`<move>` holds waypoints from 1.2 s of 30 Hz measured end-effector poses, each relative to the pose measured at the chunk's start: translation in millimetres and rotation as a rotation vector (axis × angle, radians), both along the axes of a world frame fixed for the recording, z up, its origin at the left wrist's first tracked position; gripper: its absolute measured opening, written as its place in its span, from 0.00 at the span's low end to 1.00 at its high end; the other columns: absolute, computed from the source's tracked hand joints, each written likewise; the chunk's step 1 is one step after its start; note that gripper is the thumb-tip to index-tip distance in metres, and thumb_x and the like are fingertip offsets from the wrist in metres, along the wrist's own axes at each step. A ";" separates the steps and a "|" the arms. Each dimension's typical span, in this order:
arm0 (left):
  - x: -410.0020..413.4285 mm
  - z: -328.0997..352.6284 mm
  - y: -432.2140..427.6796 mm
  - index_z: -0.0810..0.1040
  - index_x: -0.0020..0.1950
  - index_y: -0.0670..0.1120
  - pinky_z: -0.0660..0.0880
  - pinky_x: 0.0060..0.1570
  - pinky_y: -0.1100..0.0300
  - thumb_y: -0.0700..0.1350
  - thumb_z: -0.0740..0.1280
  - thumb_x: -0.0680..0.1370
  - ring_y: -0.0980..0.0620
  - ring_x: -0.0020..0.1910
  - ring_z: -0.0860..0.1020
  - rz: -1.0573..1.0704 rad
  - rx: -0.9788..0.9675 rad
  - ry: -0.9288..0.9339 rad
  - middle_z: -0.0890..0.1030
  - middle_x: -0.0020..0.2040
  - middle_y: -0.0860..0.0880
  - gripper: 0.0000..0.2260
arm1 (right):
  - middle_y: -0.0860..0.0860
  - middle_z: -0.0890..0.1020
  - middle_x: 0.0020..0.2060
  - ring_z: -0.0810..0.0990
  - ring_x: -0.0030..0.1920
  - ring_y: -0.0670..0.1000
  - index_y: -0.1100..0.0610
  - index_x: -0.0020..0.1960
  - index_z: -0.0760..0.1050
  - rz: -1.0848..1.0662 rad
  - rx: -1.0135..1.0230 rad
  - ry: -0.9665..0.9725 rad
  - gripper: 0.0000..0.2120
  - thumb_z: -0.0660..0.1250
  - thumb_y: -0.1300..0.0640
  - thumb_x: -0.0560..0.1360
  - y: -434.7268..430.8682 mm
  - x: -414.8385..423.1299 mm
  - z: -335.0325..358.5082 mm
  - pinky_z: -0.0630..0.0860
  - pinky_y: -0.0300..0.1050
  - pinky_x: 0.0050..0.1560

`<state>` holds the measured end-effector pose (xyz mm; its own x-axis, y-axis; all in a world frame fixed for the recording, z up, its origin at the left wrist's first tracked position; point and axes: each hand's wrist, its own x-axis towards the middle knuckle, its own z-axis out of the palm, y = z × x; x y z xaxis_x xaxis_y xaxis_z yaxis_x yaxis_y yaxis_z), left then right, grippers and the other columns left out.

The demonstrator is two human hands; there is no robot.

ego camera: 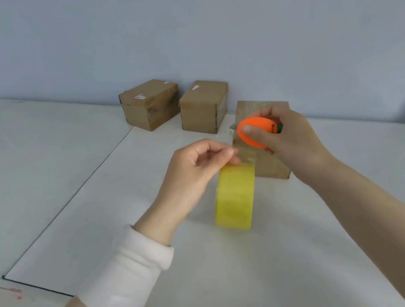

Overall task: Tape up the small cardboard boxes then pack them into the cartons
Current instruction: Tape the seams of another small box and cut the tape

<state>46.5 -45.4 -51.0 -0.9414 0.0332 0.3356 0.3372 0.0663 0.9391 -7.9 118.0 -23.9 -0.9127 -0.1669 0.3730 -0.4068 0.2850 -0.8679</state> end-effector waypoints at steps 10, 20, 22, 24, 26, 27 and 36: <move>-5.5 1.8 -85.5 0.81 0.42 0.46 0.72 0.44 0.73 0.40 0.67 0.76 0.60 0.41 0.81 0.119 -0.024 0.004 0.84 0.37 0.53 0.05 | 0.48 0.78 0.39 0.73 0.37 0.44 0.57 0.49 0.75 0.108 -0.094 -0.190 0.14 0.60 0.47 0.78 -108.2 6.1 -3.3 0.68 0.32 0.33; -18.9 -5.5 -125.3 0.79 0.43 0.49 0.73 0.44 0.71 0.42 0.69 0.75 0.62 0.39 0.80 0.114 -0.027 -0.053 0.83 0.37 0.55 0.02 | 0.47 0.78 0.48 0.75 0.44 0.41 0.51 0.51 0.72 0.078 -0.084 -0.099 0.07 0.67 0.60 0.75 -152.7 4.8 -12.3 0.71 0.33 0.43; -18.8 -5.2 -127.5 0.78 0.47 0.51 0.74 0.50 0.68 0.44 0.72 0.72 0.62 0.45 0.80 0.066 -0.098 -0.093 0.83 0.42 0.55 0.06 | 0.46 0.79 0.47 0.76 0.45 0.39 0.48 0.49 0.72 0.022 -0.118 -0.069 0.09 0.68 0.60 0.75 -156.0 2.6 -14.7 0.73 0.31 0.44; -17.9 -5.0 -129.7 0.76 0.49 0.51 0.73 0.55 0.64 0.46 0.74 0.70 0.60 0.50 0.79 0.036 -0.131 -0.157 0.83 0.45 0.54 0.11 | 0.44 0.79 0.47 0.76 0.43 0.36 0.45 0.47 0.71 0.007 -0.108 -0.016 0.12 0.68 0.61 0.74 -159.1 3.0 -18.3 0.73 0.28 0.44; -17.0 -4.2 -129.9 0.76 0.51 0.50 0.72 0.59 0.61 0.46 0.74 0.70 0.59 0.53 0.79 0.045 -0.139 -0.180 0.83 0.47 0.54 0.13 | 0.43 0.79 0.46 0.77 0.43 0.36 0.42 0.48 0.71 0.011 -0.095 0.034 0.15 0.68 0.62 0.74 -161.2 3.2 -20.2 0.72 0.28 0.45; -17.3 -3.2 -129.2 0.75 0.53 0.49 0.73 0.60 0.59 0.46 0.74 0.69 0.59 0.53 0.79 0.058 -0.155 -0.176 0.82 0.48 0.53 0.15 | 0.42 0.79 0.46 0.77 0.44 0.36 0.42 0.48 0.71 0.015 -0.092 0.052 0.15 0.68 0.63 0.74 -161.5 3.1 -20.0 0.72 0.27 0.45; -19.3 -0.4 -119.2 0.46 0.72 0.60 0.76 0.48 0.70 0.50 0.77 0.61 0.60 0.49 0.81 0.163 -0.111 -0.180 0.60 0.70 0.49 0.50 | 0.38 0.79 0.42 0.76 0.44 0.38 0.44 0.48 0.78 0.073 0.056 -0.123 0.06 0.65 0.55 0.77 -143.2 -9.0 -16.6 0.72 0.30 0.42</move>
<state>27.2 -164.5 -51.4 -0.9814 -0.0969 0.1654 0.1420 0.2121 0.9669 -16.9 -25.3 -40.5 -0.9358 -0.2515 0.2469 -0.3193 0.3081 -0.8962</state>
